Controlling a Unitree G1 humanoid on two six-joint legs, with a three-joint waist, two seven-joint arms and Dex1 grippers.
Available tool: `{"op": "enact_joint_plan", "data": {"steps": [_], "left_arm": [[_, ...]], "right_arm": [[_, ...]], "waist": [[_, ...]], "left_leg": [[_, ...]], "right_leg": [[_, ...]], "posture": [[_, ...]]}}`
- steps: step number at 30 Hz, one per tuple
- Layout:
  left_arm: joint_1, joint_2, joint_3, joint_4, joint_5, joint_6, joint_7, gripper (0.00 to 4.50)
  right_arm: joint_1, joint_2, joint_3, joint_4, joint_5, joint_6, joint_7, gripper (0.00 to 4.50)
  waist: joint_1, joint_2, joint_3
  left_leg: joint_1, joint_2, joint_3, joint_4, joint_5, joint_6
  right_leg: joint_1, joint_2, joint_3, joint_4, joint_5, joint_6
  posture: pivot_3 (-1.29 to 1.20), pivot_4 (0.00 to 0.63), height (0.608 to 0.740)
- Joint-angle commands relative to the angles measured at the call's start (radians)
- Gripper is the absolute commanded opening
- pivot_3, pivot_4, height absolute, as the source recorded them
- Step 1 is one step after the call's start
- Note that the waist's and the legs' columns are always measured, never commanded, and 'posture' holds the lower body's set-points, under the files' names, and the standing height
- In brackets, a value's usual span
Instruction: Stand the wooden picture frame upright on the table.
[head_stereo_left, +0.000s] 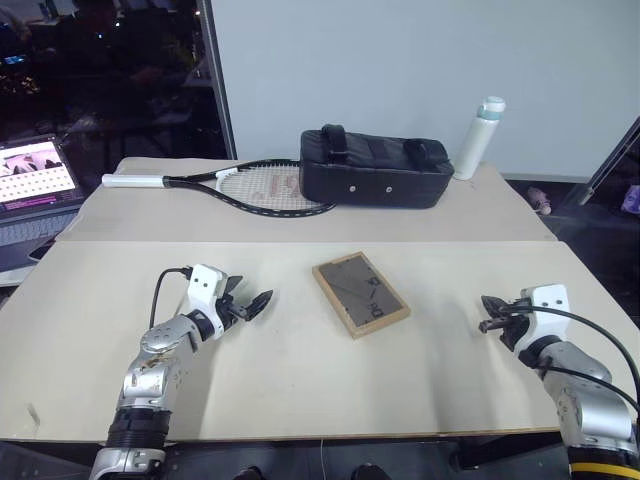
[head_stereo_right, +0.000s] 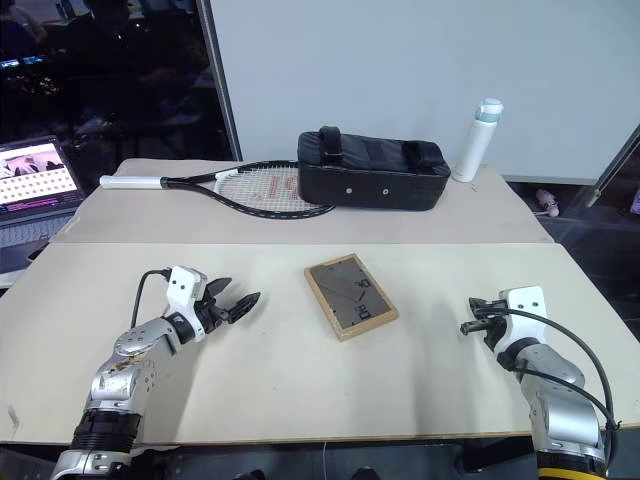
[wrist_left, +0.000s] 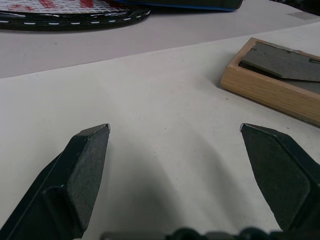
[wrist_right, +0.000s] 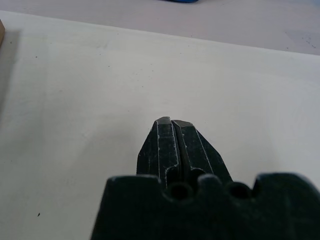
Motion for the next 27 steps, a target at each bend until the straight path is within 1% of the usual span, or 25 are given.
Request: {"op": "enact_joint_plan", "data": {"steps": [1, 2, 4, 6, 7, 8, 9, 10, 11, 12, 13, 14, 18, 21, 23, 25, 27], "left_arm": [[-0.006, 0.048, 0.011, -0.098, -0.097, 0.142, -0.071, 4.50], [-0.027, 0.107, -0.022, -0.132, -0.097, 0.241, -0.108, 4.24], [-0.063, 0.191, -0.080, -0.162, -0.073, 0.373, -0.135, 3.68], [-0.090, 0.206, -0.090, -0.156, -0.066, 0.436, -0.100, 3.01], [-0.114, 0.173, -0.083, -0.161, -0.084, 0.487, -0.056, 2.59], [-0.132, 0.146, -0.076, -0.166, -0.097, 0.525, -0.027, 2.30], [-0.149, 0.105, -0.092, -0.179, -0.090, 0.563, 0.018, 1.83], [-0.165, 0.064, -0.106, -0.181, -0.078, 0.592, 0.061, 1.50], [-0.175, 0.038, -0.115, -0.182, -0.067, 0.612, 0.089, 1.23], [-0.181, 0.021, -0.119, -0.183, -0.060, 0.627, 0.108, 0.83], [-0.200, -0.014, -0.134, -0.168, -0.053, 0.633, 0.125, 0.53], [-0.215, -0.031, -0.171, -0.155, -0.033, 0.630, 0.130, 0.08], [-0.258, -0.055, -0.312, -0.097, 0.032, 0.633, 0.100, 0.08], [-0.276, -0.104, -0.312, -0.063, 0.025, 0.633, 0.109, 0.08], [-0.278, -0.120, -0.312, -0.063, 0.022, 0.640, 0.105, 0.08], [-0.268, -0.112, -0.328, -0.077, 0.022, 0.654, 0.083, 0.08], [-0.253, -0.094, -0.342, -0.098, 0.017, 0.673, 0.057, 0.08]], "right_arm": [[-0.006, -0.065, -0.005, -0.043, 0.030, -0.008, 0.091, 0.04], [-0.032, -0.123, 0.027, -0.048, 0.040, 0.011, 0.181, 0.01], [-0.098, -0.187, 0.087, -0.009, 0.032, 0.019, 0.277, 0.00], [-0.148, -0.197, 0.123, 0.048, 0.010, 0.000, 0.291, 0.00], [-0.202, -0.192, 0.161, 0.114, -0.025, -0.021, 0.292, 0.00], [-0.240, -0.187, 0.187, 0.162, -0.050, -0.036, 0.293, 0.00], [-0.307, -0.167, 0.219, 0.244, -0.080, -0.058, 0.289, 0.00], [-0.366, -0.145, 0.244, 0.321, -0.104, -0.082, 0.285, 0.00], [-0.405, -0.131, 0.258, 0.375, -0.117, -0.103, 0.284, 0.00], [-0.433, -0.121, 0.267, 0.421, -0.128, -0.124, 0.286, 0.00], [-0.481, -0.103, 0.291, 0.502, -0.149, -0.150, 0.299, 0.00], [-0.525, -0.085, 0.314, 0.577, -0.165, -0.177, 0.312, 0.00], [-0.676, -0.017, 0.371, 0.840, -0.223, -0.271, 0.348, 0.00], [-0.715, 0.007, 0.415, 0.928, -0.267, -0.325, 0.398, 0.00], [-0.702, 0.028, 0.421, 0.900, -0.247, -0.329, 0.483, 0.00], [-0.645, 0.042, 0.436, 0.785, -0.211, -0.297, 0.583, 0.00], [-0.574, 0.046, 0.442, 0.645, -0.181, -0.237, 0.629, 0.00]], "waist": [[0.000, 0.000, 0.000], [-0.001, 0.000, 0.000], [-0.010, 0.002, 0.003], [-0.017, 0.002, 0.003], [-0.018, 0.002, 0.003], [-0.021, 0.002, 0.003], [-0.022, 0.001, 0.003], [-0.024, 0.001, 0.003], [-0.025, 0.001, 0.003], [-0.025, 0.001, 0.003], [-0.025, 0.001, 0.003], [-0.025, 0.001, 0.003], [-0.027, 0.001, 0.003], [-0.024, 0.001, 0.003], [-0.021, 0.001, 0.003], [-0.022, 0.002, 0.003], [-0.024, 0.002, 0.003]], "left_leg": [[0.000, 0.000, 0.000, 0.000, 0.000, 0.000], [0.000, 0.000, 0.000, 0.000, 0.000, 0.000], [-0.003, 0.000, 0.000, 0.001, 0.000, 0.000], [-0.001, 0.000, -0.001, 0.002, 0.000, 0.000], [0.000, 0.000, -0.002, 0.002, 0.000, 0.000], [0.000, 0.000, -0.003, 0.003, 0.000, 0.000], [0.001, 0.000, -0.003, 0.004, 0.000, 0.000], [0.000, -0.001, -0.004, 0.004, 0.000, 0.000], [0.000, -0.002, -0.005, 0.004, 0.000, 0.000], [-0.001, -0.002, -0.006, 0.004, 0.000, 0.000], [-0.002, -0.002, -0.007, 0.004, 0.000, 0.000], [-0.003, -0.002, -0.009, 0.003, 0.000, 0.000], [-0.007, -0.003, -0.012, 0.001, 0.000, 0.000], [-0.007, -0.003, -0.014, 0.001, 0.000, 0.000], [-0.007, -0.003, -0.016, 0.002, 0.000, 0.000], [-0.007, -0.003, -0.017, 0.003, 0.001, 0.000], [-0.006, -0.003, -0.021, 0.003, 0.001, -0.001]], "right_leg": [[0.000, 0.000, 0.000, 0.000, 0.000, 0.000], [0.000, 0.000, 0.000, 0.000, 0.000, 0.000], [-0.002, 0.000, 0.000, 0.000, 0.000, 0.000], [-0.001, 0.000, 0.000, 0.001, 0.000, -0.001], [0.000, 0.000, -0.001, 0.000, -0.001, -0.003], [0.002, 0.000, -0.002, 0.000, -0.002, -0.004], [0.003, 0.000, -0.002, -0.001, -0.002, -0.004], [0.004, 0.000, -0.003, -0.001, -0.001, -0.003], [0.005, 0.000, -0.003, -0.001, -0.001, -0.002], [0.004, 0.000, -0.003, -0.001, 0.001, 0.001], [0.003, 0.000, -0.004, -0.001, 0.002, 0.002], [0.002, 0.000, -0.005, -0.001, 0.001, 0.001], [0.001, 0.000, -0.009, -0.001, 0.004, -0.007], [0.002, 0.000, -0.010, -0.001, 0.004, -0.007], [0.004, 0.000, -0.013, -0.001, 0.004, -0.007], [0.005, 0.000, -0.014, -0.001, 0.004, -0.007], [0.009, 0.000, -0.018, -0.001, 0.003, -0.007]], "posture": [[0.00, 0.150, 0.726], [0.00, 0.150, 0.726], [0.00, 0.150, 0.726], [0.00, 0.150, 0.726], [0.00, 0.150, 0.726], [0.00, 0.150, 0.726], [0.00, 0.150, 0.726], [0.00, 0.150, 0.726], [0.00, 0.150, 0.726], [0.00, 0.150, 0.726], [0.00, 0.150, 0.726], [0.00, 0.150, 0.726], [0.00, 0.150, 0.726], [0.00, 0.150, 0.726], [0.00, 0.150, 0.726], [0.00, 0.150, 0.726], [0.00, 0.150, 0.726]]}}
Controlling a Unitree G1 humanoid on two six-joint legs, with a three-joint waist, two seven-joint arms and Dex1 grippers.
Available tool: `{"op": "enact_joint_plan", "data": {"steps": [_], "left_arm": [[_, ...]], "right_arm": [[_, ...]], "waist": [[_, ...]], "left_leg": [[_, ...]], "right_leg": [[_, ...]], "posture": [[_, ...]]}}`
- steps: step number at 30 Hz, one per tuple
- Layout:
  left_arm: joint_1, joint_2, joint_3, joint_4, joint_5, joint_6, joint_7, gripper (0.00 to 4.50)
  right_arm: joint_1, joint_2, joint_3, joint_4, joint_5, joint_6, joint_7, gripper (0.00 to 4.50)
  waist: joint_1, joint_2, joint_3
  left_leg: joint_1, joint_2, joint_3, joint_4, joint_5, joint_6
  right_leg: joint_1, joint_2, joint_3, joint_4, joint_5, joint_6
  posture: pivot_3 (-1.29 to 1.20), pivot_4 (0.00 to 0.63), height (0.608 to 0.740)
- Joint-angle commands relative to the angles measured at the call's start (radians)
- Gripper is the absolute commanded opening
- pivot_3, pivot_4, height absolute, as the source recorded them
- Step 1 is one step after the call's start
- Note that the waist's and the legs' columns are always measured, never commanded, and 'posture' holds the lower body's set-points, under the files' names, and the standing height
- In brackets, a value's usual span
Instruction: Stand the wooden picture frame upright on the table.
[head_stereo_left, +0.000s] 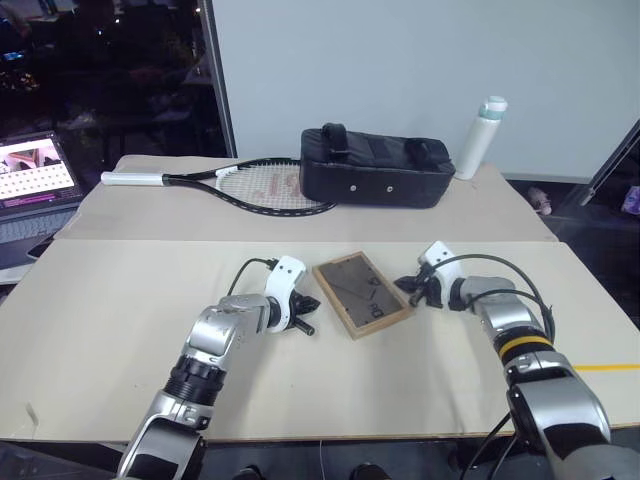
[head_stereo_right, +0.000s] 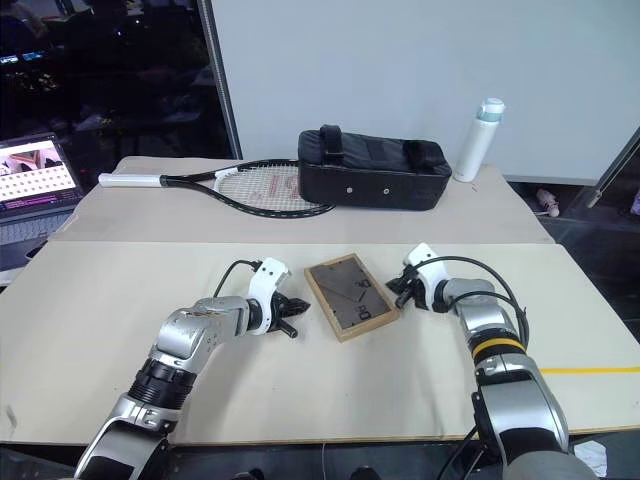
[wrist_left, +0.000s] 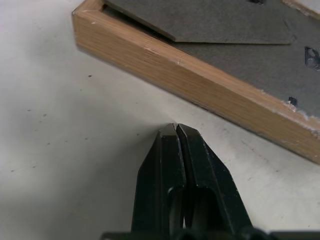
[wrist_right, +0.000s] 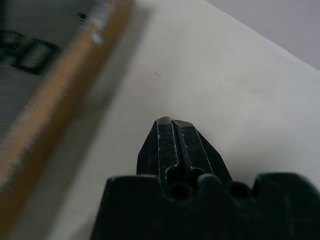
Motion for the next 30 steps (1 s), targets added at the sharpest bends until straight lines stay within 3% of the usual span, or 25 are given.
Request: {"op": "enact_joint_plan", "data": {"steps": [1, 9, 15, 23, 26, 30], "left_arm": [[0.033, 0.030, -0.051, -0.041, -0.008, 0.046, -0.059, 0.08], [0.176, 0.191, -0.145, -0.201, -0.045, 0.159, -0.184, 0.08], [0.266, 0.317, -0.154, -0.246, -0.012, 0.133, -0.203, 0.08], [0.302, 0.485, -0.033, -0.148, 0.015, -0.044, -0.279, 0.08], [0.378, 0.523, 0.077, -0.203, -0.029, -0.141, -0.306, 0.08], [0.367, 0.501, 0.222, -0.288, -0.259, 0.164, -0.322, 0.08]], "right_arm": [[0.110, 0.007, 0.023, -0.239, 0.060, 0.094, 0.101, 0.00], [0.394, -0.007, 0.056, -0.755, 0.062, 0.381, -0.009, 0.00], [0.487, -0.015, 0.039, -0.961, 0.102, 0.532, -0.058, 0.00], [0.505, -0.102, 0.022, -1.013, 0.137, 0.604, -0.052, 0.00], [0.485, -0.148, -0.012, -0.969, 0.137, 0.550, -0.044, 0.00], [0.464, -0.190, -0.048, -0.956, 0.172, 0.497, -0.002, 0.00]], "waist": [[-0.001, 0.000, 0.000], [-0.002, 0.007, -0.006], [-0.003, 0.006, -0.016], [-0.017, 0.006, -0.016], [-0.031, 0.006, -0.016], [-0.028, 0.004, -0.014]], "left_leg": [[0.000, 0.000, -0.002, 0.000, 0.000, 0.000], [0.008, 0.000, -0.007, -0.001, -0.001, -0.001], [0.010, 0.000, -0.007, -0.001, -0.002, -0.002], [0.015, 0.001, -0.008, -0.001, -0.002, -0.002], [0.019, 0.001, -0.008, -0.003, -0.002, -0.002], [0.016, 0.001, -0.008, -0.004, -0.002, -0.002]], "right_leg": [[0.001, 0.000, -0.002, 0.000, -0.001, 0.000], [0.009, 0.000, -0.008, 0.002, -0.009, 0.002], [0.010, 0.000, -0.008, 0.001, -0.012, 0.000], [0.010, 0.000, -0.008, 0.002, -0.015, -0.010], [0.011, 0.000, -0.007, 0.002, -0.015, -0.011], [0.009, 0.000, -0.007, 0.002, -0.016, -0.011]], "posture": [[0.00, 0.150, 0.726], [0.00, 0.150, 0.726], [0.00, 0.150, 0.726], [0.00, 0.150, 0.726], [0.00, 0.150, 0.726], [0.00, 0.150, 0.726]]}}
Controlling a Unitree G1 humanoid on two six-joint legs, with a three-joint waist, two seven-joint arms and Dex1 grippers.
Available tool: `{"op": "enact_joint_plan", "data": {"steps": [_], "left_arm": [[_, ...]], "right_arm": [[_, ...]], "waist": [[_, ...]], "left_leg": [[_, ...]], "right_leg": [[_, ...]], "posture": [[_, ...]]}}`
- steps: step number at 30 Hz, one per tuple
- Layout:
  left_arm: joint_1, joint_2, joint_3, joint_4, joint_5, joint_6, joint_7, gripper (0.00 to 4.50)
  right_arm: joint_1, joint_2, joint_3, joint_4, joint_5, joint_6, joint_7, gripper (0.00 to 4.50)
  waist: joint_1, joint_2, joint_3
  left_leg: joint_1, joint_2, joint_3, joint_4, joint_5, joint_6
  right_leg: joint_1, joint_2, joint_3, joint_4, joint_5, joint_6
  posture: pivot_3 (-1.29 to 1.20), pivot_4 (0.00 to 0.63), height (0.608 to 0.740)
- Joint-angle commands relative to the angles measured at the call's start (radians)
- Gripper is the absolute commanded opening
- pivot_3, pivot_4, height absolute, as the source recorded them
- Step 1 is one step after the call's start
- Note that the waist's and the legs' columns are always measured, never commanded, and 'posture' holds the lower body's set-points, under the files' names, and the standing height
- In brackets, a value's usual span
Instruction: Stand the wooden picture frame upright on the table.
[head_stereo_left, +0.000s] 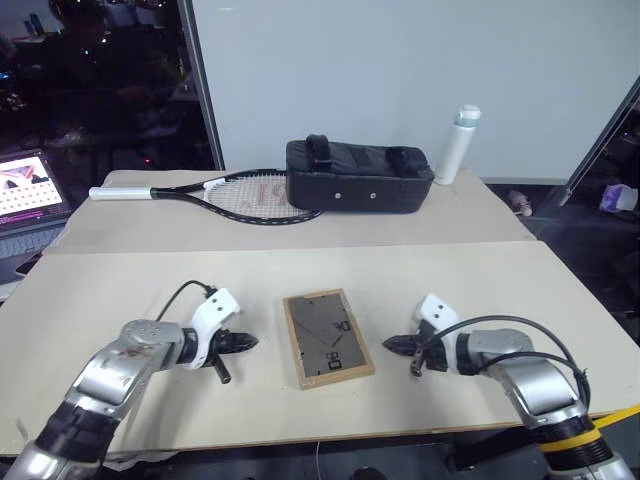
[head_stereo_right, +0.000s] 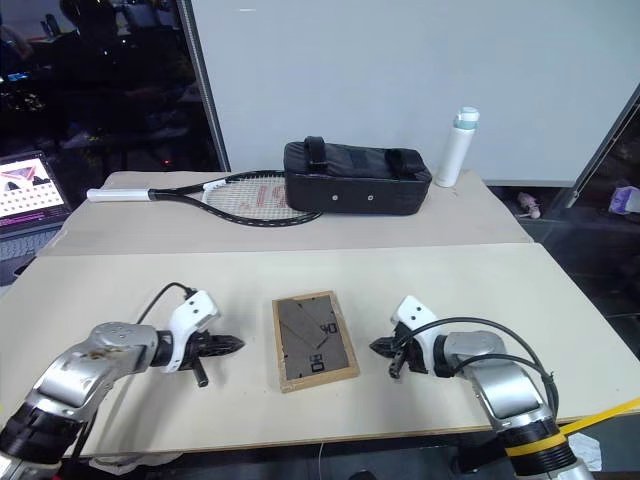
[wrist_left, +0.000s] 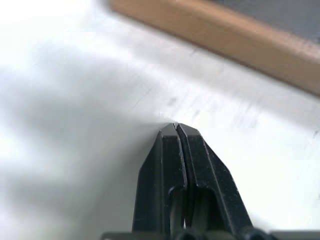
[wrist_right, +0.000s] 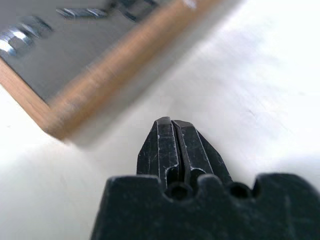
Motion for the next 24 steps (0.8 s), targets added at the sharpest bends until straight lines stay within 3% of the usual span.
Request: {"op": "enact_joint_plan", "data": {"steps": [1, 4, 6, 9, 14, 16, 22, 24], "left_arm": [[-0.010, 0.005, 0.120, -0.040, -0.231, 0.335, -0.045, 0.08], [-0.066, -0.065, 0.252, -0.030, -0.411, 0.657, -0.032, 0.77], [-0.087, -0.117, 0.288, 0.007, -0.496, 0.785, 0.049, 1.60], [-0.065, -0.149, 0.231, 0.031, -0.579, 0.807, 0.206, 2.69], [-0.078, -0.294, 0.193, 0.091, -0.746, 0.807, 0.467, 4.47], [-0.096, -0.363, 0.189, 0.116, -0.793, 0.807, 0.568, 4.47], [-0.161, -0.527, 0.172, 0.195, -0.831, 0.807, 0.770, 4.47], [-0.174, -0.545, 0.166, 0.209, -0.852, 0.807, 0.803, 4.47]], "right_arm": [[-0.040, -0.039, -0.058, -0.006, 0.041, -0.079, 0.046, 0.00], [-0.051, -0.075, -0.056, -0.008, 0.052, -0.114, 0.094, 0.00], [-0.047, -0.089, -0.040, -0.009, 0.053, -0.137, 0.119, 0.00], [-0.044, -0.088, -0.008, 0.010, 0.023, -0.163, 0.120, 0.00], [-0.073, -0.052, 0.054, 0.050, -0.032, -0.222, 0.091, 0.00], [-0.081, -0.025, 0.057, 0.035, -0.015, -0.218, 0.086, 0.00], [-0.069, -0.005, 0.093, 0.000, -0.026, -0.202, 0.080, 0.00], [-0.070, -0.009, 0.103, -0.005, -0.041, -0.204, 0.082, 0.00]], "waist": [[0.002, -0.001, 0.002], [0.004, -0.002, 0.007], [0.013, -0.004, 0.008], [0.022, -0.004, 0.008], [0.044, -0.003, 0.007], [0.057, -0.002, 0.007], [0.089, -0.003, 0.006], [0.096, -0.003, 0.006]], "left_leg": [[-0.002, 0.000, 0.000, 0.000, 0.000, 0.000], [-0.006, 0.000, 0.000, 0.002, 0.000, 0.000], [-0.008, 0.000, -0.001, 0.002, 0.000, 0.000], [-0.008, -0.001, -0.003, 0.002, -0.001, 0.000], [-0.007, -0.003, -0.003, 0.003, -0.001, 0.000], [-0.006, -0.005, -0.005, 0.005, -0.001, 0.000], [-0.006, -0.015, -0.012, 0.007, -0.001, 0.000], [-0.006, -0.017, -0.012, 0.007, -0.001, 0.000]], "right_leg": [[-0.001, 0.000, 0.000, 0.000, 0.000, 0.000], [-0.003, 0.000, -0.001, 0.000, -0.001, 0.001], [-0.003, 0.000, -0.001, 0.000, -0.001, 0.002], [-0.003, 0.000, -0.002, 0.000, -0.001, 0.004], [-0.001, -0.002, -0.003, -0.001, 0.001, 0.009], [-0.002, -0.003, -0.003, -0.002, -0.001, 0.004], [0.005, -0.008, -0.003, -0.004, -0.004, 0.008], [0.007, -0.009, -0.003, -0.006, -0.004, 0.009]], "posture": [[0.00, 0.150, 0.726], [0.00, 0.150, 0.726], [0.00, 0.150, 0.726], [0.00, 0.150, 0.726], [0.00, 0.150, 0.726], [0.00, 0.150, 0.726], [0.00, 0.150, 0.726], [0.00, 0.150, 0.726]]}}
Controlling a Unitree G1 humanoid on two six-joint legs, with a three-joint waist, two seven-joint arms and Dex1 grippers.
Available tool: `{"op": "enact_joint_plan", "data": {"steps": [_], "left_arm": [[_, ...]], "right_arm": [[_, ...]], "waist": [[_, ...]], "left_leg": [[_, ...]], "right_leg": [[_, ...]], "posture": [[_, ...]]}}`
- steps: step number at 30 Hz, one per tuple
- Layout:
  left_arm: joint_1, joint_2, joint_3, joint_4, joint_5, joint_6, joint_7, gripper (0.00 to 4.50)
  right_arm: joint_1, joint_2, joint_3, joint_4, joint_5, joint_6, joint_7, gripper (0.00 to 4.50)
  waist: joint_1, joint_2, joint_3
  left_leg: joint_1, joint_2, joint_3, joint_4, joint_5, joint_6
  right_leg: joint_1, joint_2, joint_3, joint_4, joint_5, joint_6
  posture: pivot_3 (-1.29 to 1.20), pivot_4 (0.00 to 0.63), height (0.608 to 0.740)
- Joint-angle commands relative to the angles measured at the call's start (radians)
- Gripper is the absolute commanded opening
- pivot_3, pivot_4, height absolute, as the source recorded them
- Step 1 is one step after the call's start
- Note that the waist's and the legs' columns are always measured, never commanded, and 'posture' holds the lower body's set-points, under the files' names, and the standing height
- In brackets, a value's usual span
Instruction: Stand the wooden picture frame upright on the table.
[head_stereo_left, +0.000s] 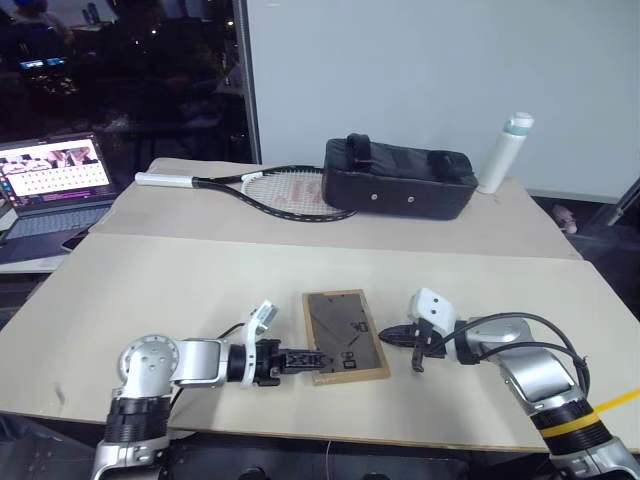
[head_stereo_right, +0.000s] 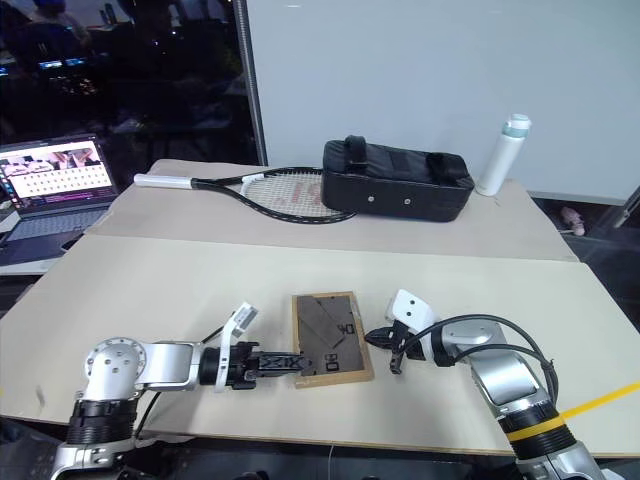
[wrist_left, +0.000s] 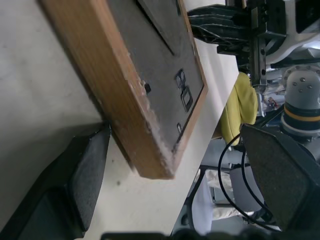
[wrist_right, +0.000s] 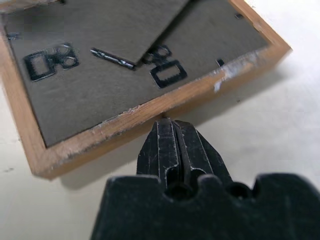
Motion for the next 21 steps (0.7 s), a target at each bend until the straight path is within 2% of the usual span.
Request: {"op": "enact_joint_plan", "data": {"steps": [1, 3, 5, 6, 10, 14, 16, 17, 20, 21], "left_arm": [[0.008, -0.050, -0.072, 0.069, -0.011, 0.020, 0.105, 4.47], [0.011, -0.044, -0.073, 0.067, -0.037, 0.020, 0.123, 4.47], [0.019, -0.006, -0.048, 0.063, -0.061, 0.020, 0.126, 3.92], [0.021, 0.009, -0.040, 0.064, -0.069, 0.020, 0.128, 3.81], [0.006, 0.035, -0.030, 0.079, -0.085, 0.020, 0.130, 2.28], [-0.038, 0.042, -0.008, 0.124, -0.045, 0.013, 0.118, 1.31], [-0.073, 0.053, 0.008, 0.149, -0.031, -0.004, 0.098, 1.16], [-0.093, 0.071, 0.006, 0.146, -0.028, -0.011, 0.066, 1.16], [-0.142, 0.135, -0.016, 0.124, -0.031, 0.004, -0.052, 1.16], [-0.151, 0.154, -0.031, 0.122, -0.019, 0.005, -0.087, 1.16]], "right_arm": [[-0.005, 0.000, 0.017, -0.053, -0.004, -0.011, 0.001, 0.00], [0.001, -0.002, 0.008, -0.052, 0.001, -0.008, -0.004, 0.00], [0.013, -0.013, -0.010, -0.044, 0.005, -0.009, -0.010, 0.00], [0.017, -0.016, -0.014, -0.042, 0.006, -0.011, -0.012, 0.00], [0.015, -0.010, -0.023, -0.047, 0.023, 0.002, -0.019, 0.00], [-0.021, 0.005, -0.056, -0.066, 0.054, 0.020, -0.030, 0.00], [-0.054, 0.002, -0.093, -0.089, 0.093, 0.063, -0.026, 0.00], [-0.079, -0.001, -0.128, -0.104, 0.140, 0.123, -0.029, 0.00], [-0.174, -0.008, -0.246, -0.129, 0.327, 0.322, -0.016, 0.00], [-0.193, -0.022, -0.257, -0.139, 0.361, 0.360, -0.001, 0.29]], "waist": [[0.004, 0.000, 0.000], [0.005, 0.000, 0.000], [0.005, 0.000, 0.000], [0.004, 0.000, 0.000], [-0.009, 0.000, 0.000], [-0.013, -0.001, 0.000], [-0.014, -0.001, 0.001], [-0.015, -0.002, 0.001], [-0.024, -0.005, 0.004], [-0.027, -0.005, 0.004]], "left_leg": [[0.000, -0.001, 0.000, 0.000, 0.000, 0.000], [0.000, -0.001, 0.000, 0.000, 0.000, 0.000], [0.000, -0.002, 0.000, -0.001, 0.000, 0.000], [0.000, -0.002, 0.000, -0.002, 0.000, 0.000], [0.000, -0.002, -0.001, -0.005, -0.001, 0.001], [-0.001, -0.002, -0.002, -0.003, -0.001, 0.001], [-0.001, -0.002, -0.002, -0.002, 0.000, 0.001], [-0.001, -0.002, -0.002, -0.002, 0.000, 0.000], [-0.001, -0.003, -0.002, -0.002, 0.000, -0.001], [-0.001, -0.003, -0.003, -0.002, 0.000, -0.001]], "right_leg": [[0.000, -0.001, 0.000, -0.001, 0.000, 0.000], [0.002, -0.002, 0.000, -0.001, 0.000, 0.001], [0.004, -0.002, 0.000, -0.001, -0.001, 0.001], [0.006, -0.003, 0.000, -0.001, 0.000, 0.002], [0.004, -0.002, -0.001, -0.001, 0.001, 0.005], [0.005, -0.003, -0.003, -0.001, 0.000, 0.007], [0.006, -0.003, -0.003, -0.001, 0.000, 0.005], [0.005, -0.003, -0.003, -0.001, -0.002, 0.001], [0.004, -0.004, -0.003, -0.001, 0.000, 0.000], [0.004, -0.003, -0.003, 0.000, 0.001, 0.000]], "posture": [[0.00, 0.150, 0.726], [0.00, 0.150, 0.726], [0.00, 0.150, 0.726], [0.00, 0.150, 0.726], [0.00, 0.150, 0.726], [0.00, 0.150, 0.726], [0.00, 0.150, 0.726], [0.00, 0.150, 0.726], [0.00, 0.150, 0.726], [0.00, 0.150, 0.726]]}}
